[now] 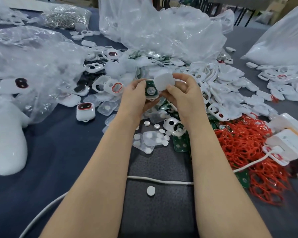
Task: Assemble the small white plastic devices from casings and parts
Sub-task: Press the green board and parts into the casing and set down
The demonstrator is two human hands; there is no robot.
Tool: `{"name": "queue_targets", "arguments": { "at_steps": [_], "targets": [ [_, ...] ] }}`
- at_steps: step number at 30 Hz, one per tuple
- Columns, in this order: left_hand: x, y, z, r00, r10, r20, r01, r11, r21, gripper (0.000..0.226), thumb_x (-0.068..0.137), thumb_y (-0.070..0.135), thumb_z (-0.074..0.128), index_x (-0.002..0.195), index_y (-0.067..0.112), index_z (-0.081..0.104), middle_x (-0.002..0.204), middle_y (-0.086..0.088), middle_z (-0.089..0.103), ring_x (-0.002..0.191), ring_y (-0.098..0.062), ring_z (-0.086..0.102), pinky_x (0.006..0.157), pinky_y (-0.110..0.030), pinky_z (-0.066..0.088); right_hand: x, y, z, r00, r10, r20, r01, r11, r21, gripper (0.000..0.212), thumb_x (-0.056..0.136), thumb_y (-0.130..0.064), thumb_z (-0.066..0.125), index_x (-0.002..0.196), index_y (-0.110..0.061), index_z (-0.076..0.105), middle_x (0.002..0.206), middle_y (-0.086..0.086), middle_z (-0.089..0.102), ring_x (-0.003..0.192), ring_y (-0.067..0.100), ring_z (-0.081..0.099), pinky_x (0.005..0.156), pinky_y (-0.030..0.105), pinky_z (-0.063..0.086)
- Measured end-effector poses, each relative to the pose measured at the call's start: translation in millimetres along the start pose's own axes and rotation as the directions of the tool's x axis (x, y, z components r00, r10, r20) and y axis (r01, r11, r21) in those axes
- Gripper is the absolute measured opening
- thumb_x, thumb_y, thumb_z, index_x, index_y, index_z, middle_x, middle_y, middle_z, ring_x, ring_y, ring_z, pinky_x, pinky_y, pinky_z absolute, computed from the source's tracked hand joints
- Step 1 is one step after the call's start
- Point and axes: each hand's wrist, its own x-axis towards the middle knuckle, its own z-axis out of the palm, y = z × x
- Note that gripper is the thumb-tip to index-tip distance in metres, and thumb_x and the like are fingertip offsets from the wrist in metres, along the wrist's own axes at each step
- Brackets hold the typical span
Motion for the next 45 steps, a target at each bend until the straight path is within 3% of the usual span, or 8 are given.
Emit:
{"name": "queue_targets", "arguments": {
  "at_steps": [5, 9, 13, 16, 20, 26, 33, 45],
  "targets": [
    [0.7, -0.8, 0.5, 1.000, -0.011, 0.011, 0.011, 1.000, 0.008, 0.015, 0.101, 0.017, 0.043, 0.098, 0.013, 0.057, 0.094, -0.013, 0.065, 0.070, -0.018, 0.067, 0.064, -0.028, 0.059, -3.1, -2.8, -0.1, 1.000, 0.004, 0.014, -0.004, 1.000, -0.012, 0.048, 0.088, 0.009, 0.053, 0.125, -0.021, 0.051, 0.110, 0.018, 0.063, 0.097, 0.025, 0.067, 0.077, 0.026, 0.057],
    [-0.2, 0.4, 2.2, 0.999, -0.038, 0.028, 0.040, 0.998, -0.053, 0.017, 0.102, 0.020, 0.041, 0.107, 0.009, 0.054, 0.094, -0.018, 0.067, 0.068, -0.021, 0.069, 0.061, -0.027, 0.059, -3.6, -4.7, 0.7, 0.998, 0.003, -0.066, -0.006, 0.999, -0.034, 0.033, 0.088, 0.006, 0.053, 0.114, -0.014, 0.060, 0.095, 0.010, 0.064, 0.085, 0.016, 0.067, 0.073, 0.024, 0.057],
    [-0.8, 0.4, 3.6, 0.998, -0.067, 0.023, 0.069, 0.989, -0.130, 0.020, 0.102, 0.019, 0.041, 0.115, 0.007, 0.052, 0.091, -0.018, 0.066, 0.073, -0.025, 0.067, 0.058, -0.027, 0.057, -2.1, -2.5, -2.1, 0.983, -0.037, -0.179, 0.004, 0.983, -0.183, 0.011, 0.090, -0.007, 0.060, 0.091, -0.018, 0.061, 0.081, -0.003, 0.060, 0.081, 0.013, 0.060, 0.082, 0.040, 0.056],
    [-1.0, 0.4, 3.7, 0.997, -0.076, 0.024, 0.079, 0.984, -0.158, 0.025, 0.102, 0.018, 0.042, 0.119, 0.005, 0.053, 0.073, -0.011, 0.069, 0.068, -0.022, 0.066, 0.060, -0.027, 0.055, -1.1, -2.5, -3.1, 0.978, -0.029, -0.208, -0.006, 0.986, -0.165, 0.013, 0.089, -0.009, 0.063, 0.088, -0.022, 0.058, 0.078, -0.005, 0.062, 0.073, 0.008, 0.058, 0.075, 0.030, 0.050],
    [-0.6, -1.8, 3.1, 0.999, -0.048, 0.020, 0.050, 0.991, -0.122, 0.008, 0.101, 0.016, 0.046, 0.104, 0.012, 0.052, 0.088, -0.012, 0.067, 0.079, -0.023, 0.067, 0.071, -0.031, 0.056, -3.0, -4.9, -0.8, 0.986, 0.016, -0.163, -0.029, 0.997, -0.078, 0.019, 0.091, -0.002, 0.058, 0.103, -0.017, 0.058, 0.084, 0.000, 0.065, 0.066, 0.003, 0.064, 0.065, 0.018, 0.053],
    [-0.4, -4.5, 0.9, 1.000, -0.003, 0.003, 0.003, 0.996, -0.089, 0.004, 0.098, 0.016, 0.053, 0.094, 0.018, 0.052, 0.089, -0.009, 0.068, 0.074, -0.020, 0.069, 0.066, -0.031, 0.058, -7.0, -2.2, 3.2, 0.989, -0.038, -0.141, -0.026, 0.904, -0.426, 0.022, 0.086, -0.008, 0.057, 0.104, -0.020, 0.058, 0.094, 0.008, 0.066, 0.085, 0.024, 0.068, 0.083, 0.045, 0.055],
    [-1.6, -4.7, 0.1, 1.000, 0.024, -0.011, -0.024, 0.998, -0.054, 0.012, 0.095, 0.008, 0.055, 0.092, 0.018, 0.050, 0.086, -0.007, 0.069, 0.069, -0.016, 0.071, 0.054, -0.025, 0.056, -7.0, -1.5, 2.1, 0.986, -0.047, -0.160, -0.030, 0.895, -0.446, 0.020, 0.086, -0.008, 0.055, 0.101, -0.021, 0.057, 0.092, 0.010, 0.065, 0.086, 0.030, 0.066, 0.083, 0.048, 0.054],
    [-5.2, -4.6, 1.1, 0.997, 0.074, 0.020, -0.074, 0.997, -0.015, 0.015, 0.096, 0.000, 0.050, 0.090, 0.014, 0.049, 0.087, -0.013, 0.066, 0.064, -0.015, 0.071, 0.057, -0.027, 0.058, -3.6, 2.5, 1.9, 0.985, -0.052, -0.162, -0.022, 0.904, -0.427, 0.026, 0.085, -0.008, 0.056, 0.107, -0.021, 0.059, 0.089, 0.005, 0.066, 0.086, 0.026, 0.067, 0.084, 0.047, 0.055]
  ]
}}
